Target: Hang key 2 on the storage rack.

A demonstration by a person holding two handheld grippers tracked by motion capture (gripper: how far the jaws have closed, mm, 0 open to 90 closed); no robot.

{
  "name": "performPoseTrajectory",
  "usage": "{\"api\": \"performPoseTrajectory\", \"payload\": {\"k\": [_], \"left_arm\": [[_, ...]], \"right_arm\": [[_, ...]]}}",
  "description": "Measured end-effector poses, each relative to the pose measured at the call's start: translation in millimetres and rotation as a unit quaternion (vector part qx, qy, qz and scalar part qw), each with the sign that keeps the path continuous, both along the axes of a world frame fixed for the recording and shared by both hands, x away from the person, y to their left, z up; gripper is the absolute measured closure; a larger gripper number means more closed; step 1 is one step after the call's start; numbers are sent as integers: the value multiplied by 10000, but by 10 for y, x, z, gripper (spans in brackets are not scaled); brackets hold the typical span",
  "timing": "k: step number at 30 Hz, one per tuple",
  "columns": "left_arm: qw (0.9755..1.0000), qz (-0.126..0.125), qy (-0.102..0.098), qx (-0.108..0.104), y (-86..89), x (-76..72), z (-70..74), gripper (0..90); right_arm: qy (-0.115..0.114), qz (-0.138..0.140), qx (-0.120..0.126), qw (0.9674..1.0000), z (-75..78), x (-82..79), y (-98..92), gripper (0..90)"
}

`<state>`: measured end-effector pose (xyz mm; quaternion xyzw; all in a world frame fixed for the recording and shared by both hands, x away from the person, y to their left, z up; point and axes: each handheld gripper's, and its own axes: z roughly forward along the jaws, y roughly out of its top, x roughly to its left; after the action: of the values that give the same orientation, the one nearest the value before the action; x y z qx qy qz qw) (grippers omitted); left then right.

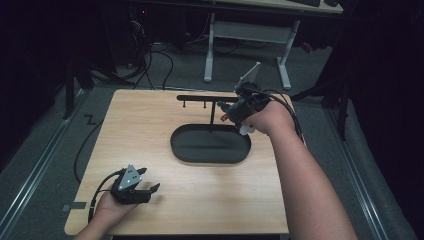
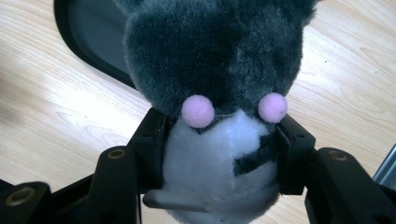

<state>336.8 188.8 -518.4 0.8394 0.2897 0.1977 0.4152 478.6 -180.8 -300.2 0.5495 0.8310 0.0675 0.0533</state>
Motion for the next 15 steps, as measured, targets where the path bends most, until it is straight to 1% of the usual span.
{"api": "performPoseTrajectory", "payload": {"k": [1,2,6,10,11,12,13,15], "left_arm": [[10000,4,-1,-8,-1,-1,0,266],[10000,9,-16,-20,-1,-1,-3,266],[10000,-8,-2,4,1,-2,0,266],[10000,-8,0,-3,-7,-5,-4,266],[10000,-9,1,0,-8,-5,-4,266],[10000,-11,2,-2,-8,-5,-4,266],[10000,-11,2,-2,-8,-5,-4,266],[10000,-13,2,0,-9,-5,-6,266]], "right_arm": [[25,7,-29,10000,-49,5,-1,475],[25,7,-29,10000,-49,5,-1,475],[110,36,-116,9999,-153,7,9,475],[160,46,-97,9998,-248,8,15,475],[160,46,-97,9998,-248,8,15,475],[187,26,-80,9998,-298,7,11,475],[187,26,-80,9998,-298,7,11,475],[220,33,-60,9997,-355,10,2,474]]}}
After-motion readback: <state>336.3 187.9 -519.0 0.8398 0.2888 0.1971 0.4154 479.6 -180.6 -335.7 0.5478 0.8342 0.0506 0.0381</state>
